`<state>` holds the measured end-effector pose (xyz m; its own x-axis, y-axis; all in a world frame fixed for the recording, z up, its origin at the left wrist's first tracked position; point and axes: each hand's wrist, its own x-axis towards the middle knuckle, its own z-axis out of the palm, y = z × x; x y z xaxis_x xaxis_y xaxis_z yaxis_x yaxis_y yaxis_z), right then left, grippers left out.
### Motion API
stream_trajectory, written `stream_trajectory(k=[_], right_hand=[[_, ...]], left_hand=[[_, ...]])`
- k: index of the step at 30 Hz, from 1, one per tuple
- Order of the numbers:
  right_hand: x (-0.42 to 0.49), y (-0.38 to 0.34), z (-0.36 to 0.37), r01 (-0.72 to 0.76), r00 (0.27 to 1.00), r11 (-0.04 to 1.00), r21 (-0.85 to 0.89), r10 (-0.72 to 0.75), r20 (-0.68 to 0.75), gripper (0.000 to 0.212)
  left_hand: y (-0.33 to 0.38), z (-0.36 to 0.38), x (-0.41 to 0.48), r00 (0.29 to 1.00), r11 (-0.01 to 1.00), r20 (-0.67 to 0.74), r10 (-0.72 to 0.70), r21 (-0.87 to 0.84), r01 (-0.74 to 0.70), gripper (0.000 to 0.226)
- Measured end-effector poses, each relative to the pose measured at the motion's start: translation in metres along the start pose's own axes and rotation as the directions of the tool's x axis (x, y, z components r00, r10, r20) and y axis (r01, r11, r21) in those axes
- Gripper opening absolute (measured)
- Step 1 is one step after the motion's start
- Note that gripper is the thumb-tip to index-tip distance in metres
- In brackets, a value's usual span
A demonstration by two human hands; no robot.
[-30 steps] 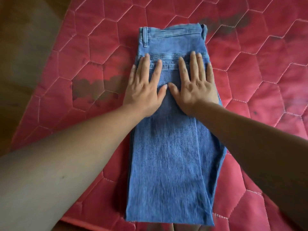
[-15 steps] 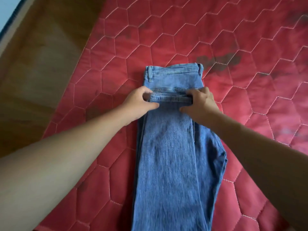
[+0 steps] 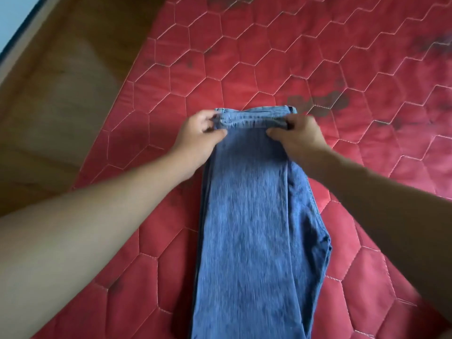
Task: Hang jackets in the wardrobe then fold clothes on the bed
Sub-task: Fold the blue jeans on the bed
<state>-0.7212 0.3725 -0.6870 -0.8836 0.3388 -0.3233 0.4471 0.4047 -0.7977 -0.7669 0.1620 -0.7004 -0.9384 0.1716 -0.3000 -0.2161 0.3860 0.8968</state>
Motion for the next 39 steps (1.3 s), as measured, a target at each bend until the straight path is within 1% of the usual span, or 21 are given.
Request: stream_trajectory(k=[2, 3, 5, 6, 8, 9, 10, 11, 12, 13, 15, 16, 19, 20, 22, 24, 27, 30, 32, 35, 39], right_hand=[[0.026, -0.008, 0.003, 0.045, 0.999, 0.998, -0.042, -0.046, -0.028, 0.004], [0.038, -0.011, 0.005, 0.06, 0.998, 0.994, -0.096, -0.063, -0.022, 0.003], [0.056, -0.009, 0.013, 0.061, 0.998, 0.975, -0.212, -0.064, -0.007, 0.02], [0.059, -0.007, 0.017, 0.051, 0.998, 0.968, -0.244, -0.058, -0.021, 0.031], [0.046, 0.001, 0.022, 0.079, 0.99, 0.96, -0.269, -0.106, -0.089, 0.05], [0.032, 0.007, 0.023, 0.12, 0.977, 0.941, -0.317, -0.17, -0.132, 0.055], [0.016, 0.016, 0.025, 0.158, 0.96, 0.897, -0.412, -0.237, -0.149, 0.058], [0.001, 0.027, 0.026, 0.194, 0.948, 0.827, -0.527, -0.296, -0.117, 0.061], [-0.01, 0.04, 0.028, 0.223, 0.946, 0.745, -0.629, -0.32, -0.044, 0.063], [-0.016, 0.055, 0.03, 0.239, 0.954, 0.676, -0.697, -0.297, 0.039, 0.066], [-0.015, 0.079, 0.034, 0.251, 0.965, 0.63, -0.735, -0.225, 0.137, 0.071], [-0.013, 0.089, 0.037, 0.26, 0.963, 0.624, -0.737, -0.224, 0.15, 0.072], [-0.006, 0.095, 0.038, 0.291, 0.95, 0.588, -0.755, -0.271, 0.155, 0.073], [-0.008, 0.092, 0.037, 0.285, 0.954, 0.585, -0.76, -0.254, 0.162, 0.074], [-0.015, 0.085, 0.035, 0.252, 0.963, 0.534, -0.807, -0.221, 0.154, 0.075], [-0.043, 0.083, 0.039, 0.249, 0.963, 0.499, -0.83, -0.219, 0.157, 0.076], [-0.134, 0.115, 0.044, 0.366, 0.927, 0.535, -0.761, -0.279, 0.25, 0.076], [-0.202, 0.166, 0.038, 0.444, 0.887, 0.461, -0.768, -0.347, 0.305, 0.077], [-0.208, 0.183, 0.036, 0.451, 0.876, 0.446, -0.773, -0.385, 0.289, 0.076], [-0.202, 0.175, 0.038, 0.445, 0.88, 0.446, -0.777, -0.38, 0.286, 0.077], [-0.23, 0.173, 0.041, 0.386, 0.918, 0.52, -0.762, -0.294, 0.265, 0.079]], left_hand=[[0.009, 0.0, 0.026, 0.999, 0.997, -0.033, 0.025, 0.069, -0.023, 0.041], [0.009, 0.002, 0.034, 0.998, 0.988, -0.046, 0.039, 0.152, -0.032, 0.041], [0.003, 0.007, 0.043, 0.996, 0.934, -0.056, 0.068, 0.355, -0.044, 0.05], [-0.001, 0.01, 0.042, 0.993, 0.905, -0.065, 0.102, 0.421, -0.066, 0.056], [-0.005, 0.016, 0.032, 0.967, 0.849, -0.077, 0.243, 0.499, -0.174, 0.065], [-0.008, 0.019, 0.025, 0.938, 0.797, -0.065, 0.339, 0.549, -0.25, 0.066], [-0.013, 0.022, 0.017, 0.902, 0.721, -0.028, 0.43, 0.612, -0.325, 0.067], [-0.023, 0.026, 0.011, 0.87, 0.634, 0.04, 0.491, 0.669, -0.388, 0.066], [-0.036, 0.029, 0.007, 0.853, 0.554, 0.113, 0.509, 0.715, -0.425, 0.065], [-0.05, 0.032, 0.004, 0.86, 0.501, 0.168, 0.481, 0.752, -0.427, 0.067], [-0.074, 0.036, 0.003, 0.917, 0.477, 0.191, 0.349, 0.807, -0.349, 0.072], [-0.083, 0.037, 0.004, 0.935, 0.477, 0.174, 0.309, 0.822, -0.31, 0.073], [-0.085, 0.04, 0.007, 0.933, 0.435, 0.165, 0.319, 0.849, -0.299, 0.073], [-0.079, 0.039, 0.005, 0.939, 0.432, 0.176, 0.295, 0.852, -0.296, 0.073], [-0.07, 0.036, -0.004, 0.955, 0.439, 0.166, 0.248, 0.859, -0.263, 0.073], [-0.067, 0.038, -0.035, 0.958, 0.442, 0.161, 0.238, 0.86, -0.254, 0.073], [-0.095, 0.041, -0.132, 0.922, 0.414, 0.245, 0.301, 0.837, -0.357, 0.07], [-0.139, 0.034, -0.206, 0.924, 0.378, 0.28, 0.259, 0.852, -0.364, 0.07], [-0.153, 0.032, -0.215, 0.93, 0.361, 0.259, 0.262, 0.867, -0.343, 0.07], [-0.147, 0.035, -0.207, 0.928, 0.336, 0.27, 0.255, 0.875, -0.347, 0.071], [-0.143, 0.036, -0.233, 0.958, 0.34, 0.209, 0.196, 0.902, -0.266, 0.071]])
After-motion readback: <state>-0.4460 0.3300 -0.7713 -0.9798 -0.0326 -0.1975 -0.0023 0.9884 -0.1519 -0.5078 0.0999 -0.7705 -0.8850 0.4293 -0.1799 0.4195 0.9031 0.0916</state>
